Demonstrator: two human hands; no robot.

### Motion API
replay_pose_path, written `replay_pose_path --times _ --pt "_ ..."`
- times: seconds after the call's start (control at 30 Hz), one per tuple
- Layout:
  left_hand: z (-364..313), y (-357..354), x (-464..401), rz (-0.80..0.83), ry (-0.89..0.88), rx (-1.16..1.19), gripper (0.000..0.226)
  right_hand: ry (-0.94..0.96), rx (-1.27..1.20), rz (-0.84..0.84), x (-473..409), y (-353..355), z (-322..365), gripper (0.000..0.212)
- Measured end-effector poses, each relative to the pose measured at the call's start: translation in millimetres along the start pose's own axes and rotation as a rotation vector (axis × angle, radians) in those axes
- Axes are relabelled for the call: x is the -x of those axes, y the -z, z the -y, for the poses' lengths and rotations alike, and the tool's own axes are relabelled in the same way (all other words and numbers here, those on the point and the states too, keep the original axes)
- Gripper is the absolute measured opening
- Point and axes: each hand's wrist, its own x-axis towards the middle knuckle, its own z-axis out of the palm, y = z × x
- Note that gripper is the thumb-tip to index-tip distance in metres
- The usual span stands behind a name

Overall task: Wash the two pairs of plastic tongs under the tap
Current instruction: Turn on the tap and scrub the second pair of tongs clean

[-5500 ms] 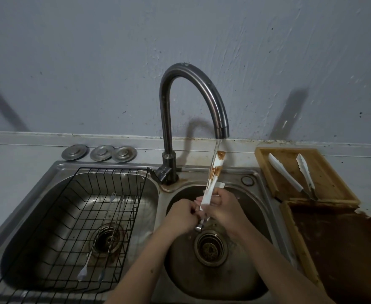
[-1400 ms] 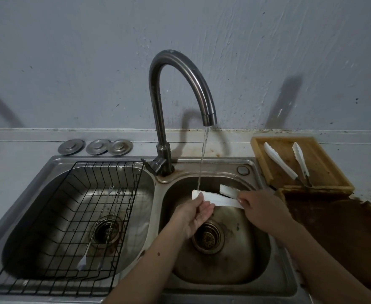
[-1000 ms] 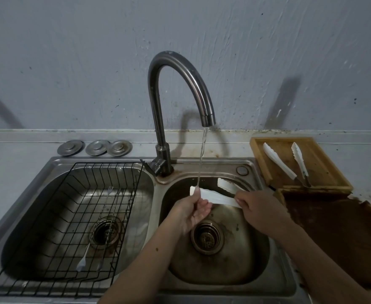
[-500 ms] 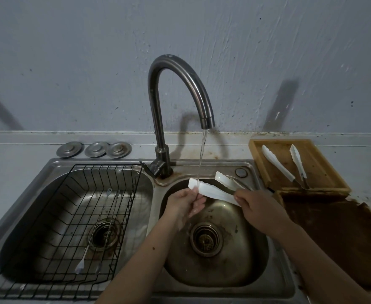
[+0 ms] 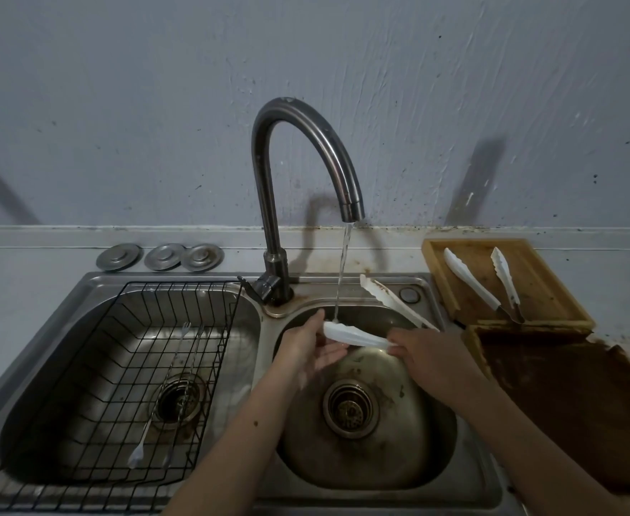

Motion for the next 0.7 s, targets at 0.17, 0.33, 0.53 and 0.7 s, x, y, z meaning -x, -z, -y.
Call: replay_pose_path --times 0.17,0.33,0.53,0.7 --pt "2 -1 -3 -0.068 0.015 0.073 0.026 0.2 0.233 -0.129 10 -13 5 0.04" --pt "1 0 -9 -0.124 -0.073 0.06 0.015 0.414 0.17 -0.367 24 -14 -4 0.051" --pt "2 -6 -13 -0.148 -0.142 0.096 0.015 0.44 0.198 -0.417 35 -12 -5 0.046" --pt "4 -11 -19 -0.206 -0.182 0.054 0.019 0.392 0.142 -0.564 38 -15 -7 0.021"
